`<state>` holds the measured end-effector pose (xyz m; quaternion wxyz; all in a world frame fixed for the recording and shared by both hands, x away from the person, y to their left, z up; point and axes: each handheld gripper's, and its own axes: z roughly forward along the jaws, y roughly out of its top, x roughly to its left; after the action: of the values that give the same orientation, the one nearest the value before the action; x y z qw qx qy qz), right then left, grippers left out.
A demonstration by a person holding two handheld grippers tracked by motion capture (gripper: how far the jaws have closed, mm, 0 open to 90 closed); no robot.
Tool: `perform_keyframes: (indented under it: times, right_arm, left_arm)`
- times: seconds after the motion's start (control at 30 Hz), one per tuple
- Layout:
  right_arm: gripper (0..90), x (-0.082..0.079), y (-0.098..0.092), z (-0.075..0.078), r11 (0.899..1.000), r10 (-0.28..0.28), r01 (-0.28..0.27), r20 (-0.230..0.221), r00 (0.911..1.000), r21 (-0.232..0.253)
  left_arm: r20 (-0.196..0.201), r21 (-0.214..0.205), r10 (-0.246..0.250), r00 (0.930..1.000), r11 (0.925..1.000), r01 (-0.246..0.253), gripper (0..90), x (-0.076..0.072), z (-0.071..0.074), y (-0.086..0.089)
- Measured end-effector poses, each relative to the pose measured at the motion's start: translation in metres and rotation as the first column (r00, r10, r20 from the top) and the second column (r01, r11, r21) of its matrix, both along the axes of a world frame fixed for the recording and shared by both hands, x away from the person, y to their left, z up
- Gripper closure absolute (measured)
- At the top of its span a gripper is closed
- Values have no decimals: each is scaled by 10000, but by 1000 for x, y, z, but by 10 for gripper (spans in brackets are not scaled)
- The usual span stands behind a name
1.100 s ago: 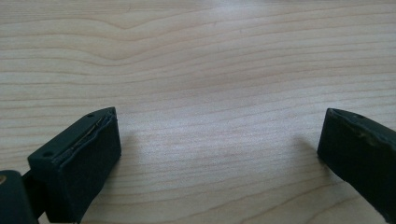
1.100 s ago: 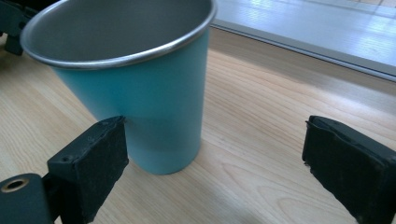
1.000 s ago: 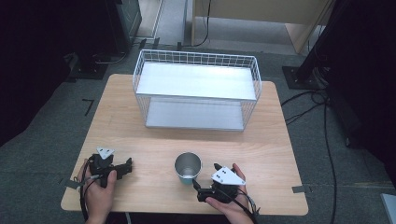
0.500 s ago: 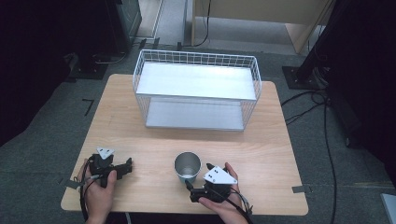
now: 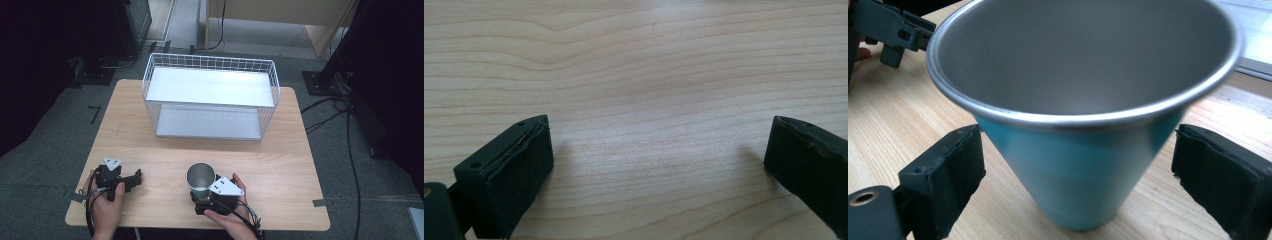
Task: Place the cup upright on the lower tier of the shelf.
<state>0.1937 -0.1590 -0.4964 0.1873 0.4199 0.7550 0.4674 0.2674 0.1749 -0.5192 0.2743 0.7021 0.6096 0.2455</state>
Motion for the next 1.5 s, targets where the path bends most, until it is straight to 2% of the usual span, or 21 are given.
perform_keyframes:
  times: [0.4,0.63,0.8,1.1,1.2,1.5]
  right_arm:
    - [70,5,11,-1,9996,-165,162,143,9998,239]
    - [124,8,15,-2,9969,-627,610,331,9975,498]
    - [137,10,16,-3,9944,-765,738,336,9965,756]
    - [145,9,17,-2,9928,-965,907,732,9926,781]
    - [145,9,16,-1,9924,-954,896,663,9932,846]
    - [146,10,13,7,9916,-996,909,943,9906,919]
  left_arm:
    - [7,-5,6,10000,10000,-6,0,0,0,0]
    - [8,-6,6,10000,10000,-6,0,0,0,0]
    - [9,-8,8,10000,10000,-8,0,0,0,0]
    - [-2,1,-3,10000,10000,3,0,0,0,0]
    - [8,-6,6,10000,10000,-6,0,0,0,0]
    - [6,-7,2,10000,10000,-2,0,0,0,0]
